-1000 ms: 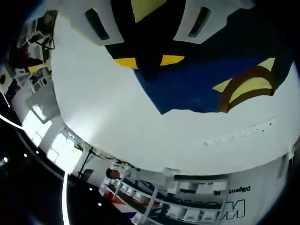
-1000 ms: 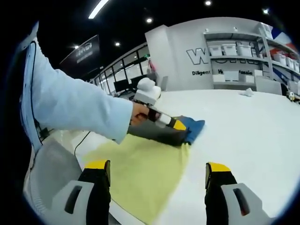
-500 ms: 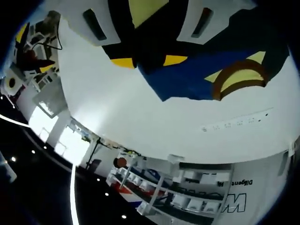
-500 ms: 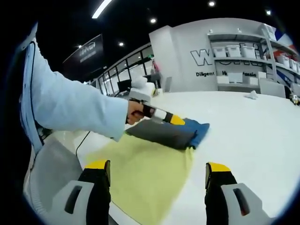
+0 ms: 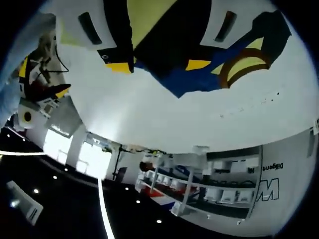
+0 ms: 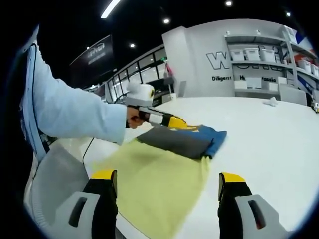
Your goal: Fold the garment on the visible template until the final outline fits inside the template.
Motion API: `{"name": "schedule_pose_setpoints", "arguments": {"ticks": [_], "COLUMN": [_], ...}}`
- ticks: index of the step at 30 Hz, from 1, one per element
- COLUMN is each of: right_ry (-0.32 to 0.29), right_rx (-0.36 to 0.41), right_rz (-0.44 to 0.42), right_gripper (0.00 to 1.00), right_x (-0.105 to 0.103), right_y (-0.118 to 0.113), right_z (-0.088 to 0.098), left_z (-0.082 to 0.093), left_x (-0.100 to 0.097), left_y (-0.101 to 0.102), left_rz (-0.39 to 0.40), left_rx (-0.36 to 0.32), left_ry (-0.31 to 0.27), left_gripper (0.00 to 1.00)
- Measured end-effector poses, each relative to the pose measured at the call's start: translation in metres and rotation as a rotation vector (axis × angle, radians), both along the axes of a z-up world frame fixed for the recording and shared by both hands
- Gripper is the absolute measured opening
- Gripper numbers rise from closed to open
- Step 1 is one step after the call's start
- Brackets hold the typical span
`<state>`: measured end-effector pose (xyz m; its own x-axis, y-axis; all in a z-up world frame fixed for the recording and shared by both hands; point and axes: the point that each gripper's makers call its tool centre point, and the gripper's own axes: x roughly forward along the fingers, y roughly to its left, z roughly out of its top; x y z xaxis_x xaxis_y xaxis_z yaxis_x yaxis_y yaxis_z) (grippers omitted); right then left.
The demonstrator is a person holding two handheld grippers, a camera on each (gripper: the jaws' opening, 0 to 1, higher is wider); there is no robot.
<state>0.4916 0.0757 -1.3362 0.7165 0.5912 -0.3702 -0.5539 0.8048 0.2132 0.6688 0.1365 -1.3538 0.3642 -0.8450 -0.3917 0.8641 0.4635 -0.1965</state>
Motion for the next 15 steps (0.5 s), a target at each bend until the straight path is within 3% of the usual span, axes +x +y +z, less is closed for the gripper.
{"name": "schedule_pose_setpoints", "arguments": {"ticks": [6, 9, 15], "right_ry": [0.005, 0.007, 0.013], "right_rx": [-0.003, -0.003, -0.009], "right_rz": [0.002, 0.001, 0.01], "right_gripper": [0.81, 0.81, 0.82], "right_x": [0.0, 0.0, 0.0], "right_y": [0.001, 0.001, 0.003], "right_z": [-0.002, -0.002, -0.005], "left_z": [0.006, 0.008, 0.012], "left_x": [-0.008, -0.009, -0.02], "left_y": [0.008, 0.015, 0.03], "left_rz": [-0.02, -0.024, -0.03], "left_rx": [-0.044, -0.048, -0.051], "left_ry": [-0.035, -0.067, -0.089], "left_gripper": [0.5, 0.57, 0.61]}}
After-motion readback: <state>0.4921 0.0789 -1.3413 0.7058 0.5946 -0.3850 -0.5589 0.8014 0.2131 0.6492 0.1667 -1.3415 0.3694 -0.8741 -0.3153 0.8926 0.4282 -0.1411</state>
